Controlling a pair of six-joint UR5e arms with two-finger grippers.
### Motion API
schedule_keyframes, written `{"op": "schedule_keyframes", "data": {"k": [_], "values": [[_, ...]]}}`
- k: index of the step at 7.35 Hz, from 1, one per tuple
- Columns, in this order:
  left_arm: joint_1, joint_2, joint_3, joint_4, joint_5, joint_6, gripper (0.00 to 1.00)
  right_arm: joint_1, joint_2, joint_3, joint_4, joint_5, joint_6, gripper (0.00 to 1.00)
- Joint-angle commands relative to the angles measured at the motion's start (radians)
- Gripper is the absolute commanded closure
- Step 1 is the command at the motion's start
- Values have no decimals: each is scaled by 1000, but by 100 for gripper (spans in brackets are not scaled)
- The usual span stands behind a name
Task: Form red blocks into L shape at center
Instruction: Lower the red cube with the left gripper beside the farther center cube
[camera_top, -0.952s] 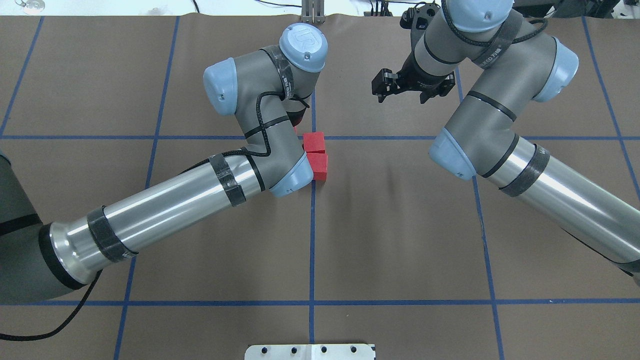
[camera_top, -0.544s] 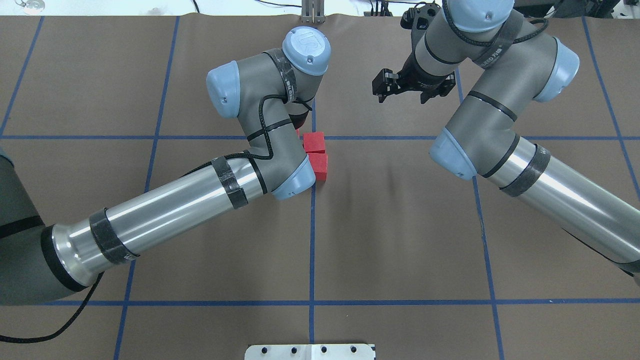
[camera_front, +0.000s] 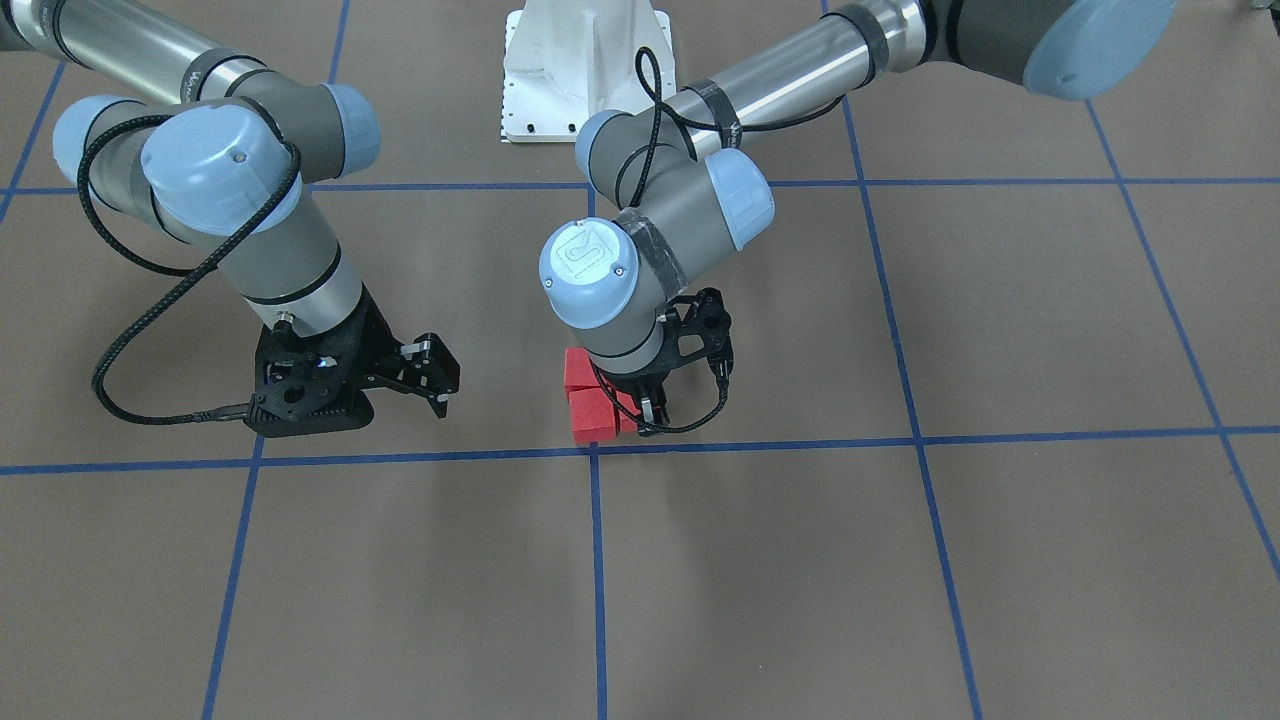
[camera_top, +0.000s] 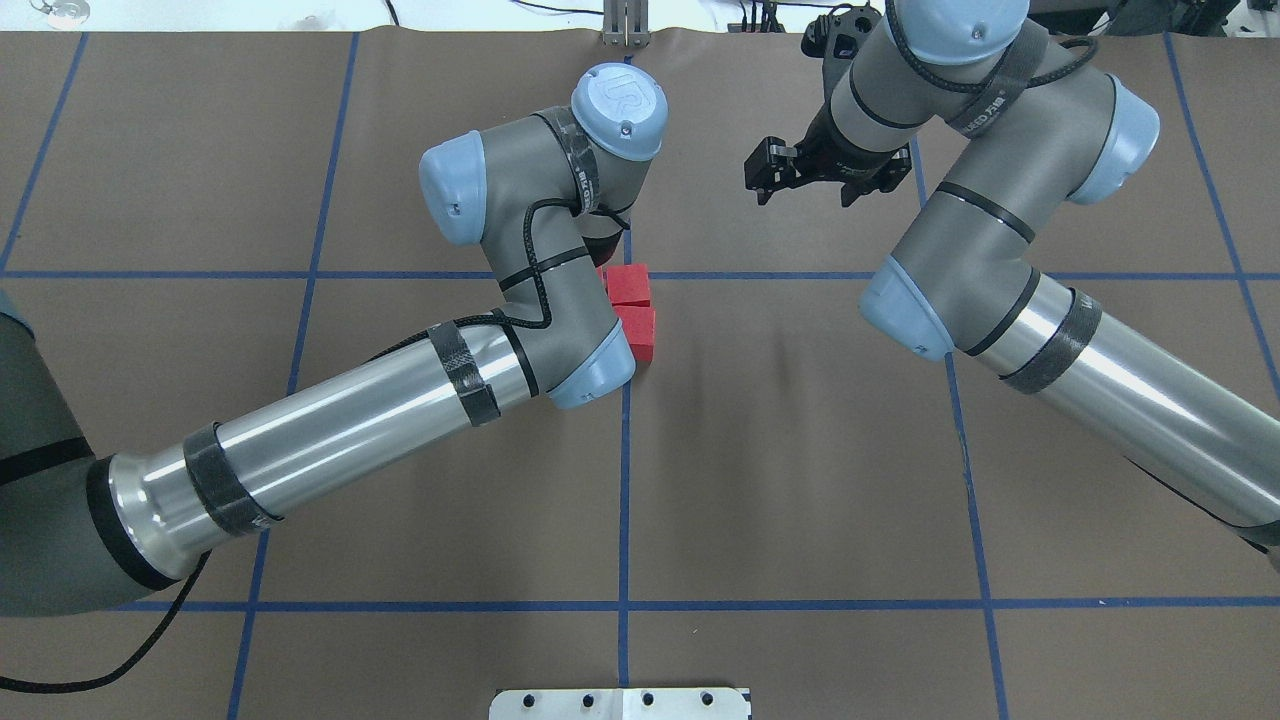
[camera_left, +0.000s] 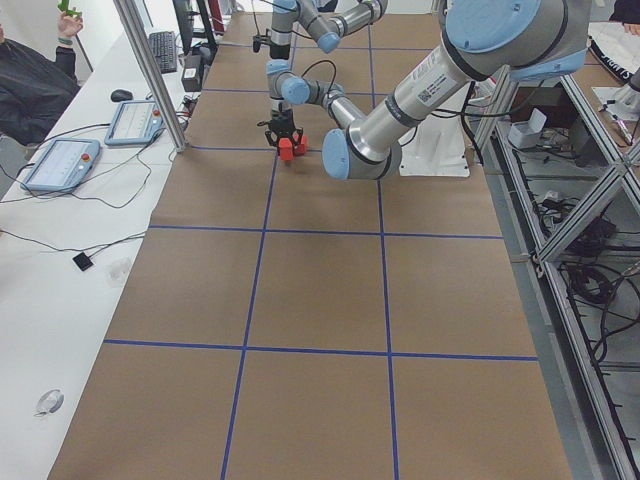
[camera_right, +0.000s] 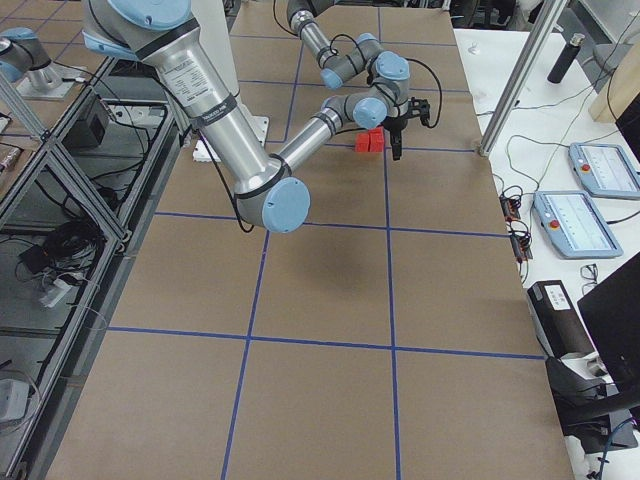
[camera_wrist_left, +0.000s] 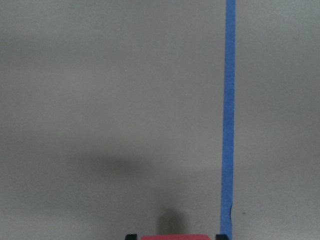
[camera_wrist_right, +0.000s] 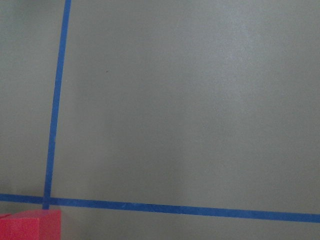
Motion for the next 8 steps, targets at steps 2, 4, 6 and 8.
{"op": "schedule_keyframes", "data": {"k": [2,4,6,8], "values": [[9,0,0,-2,0,-14,100,0,1,0,0,-1,0,1],[7,1,5,-14,0,-14,100,0,-1,0,0,-2,0,1],[7,1,5,-14,0,-16,100,0,-1,2,2,-1,0,1],[7,1,5,-14,0,-16,100,0,-1,2,2,-1,0,1]]}}
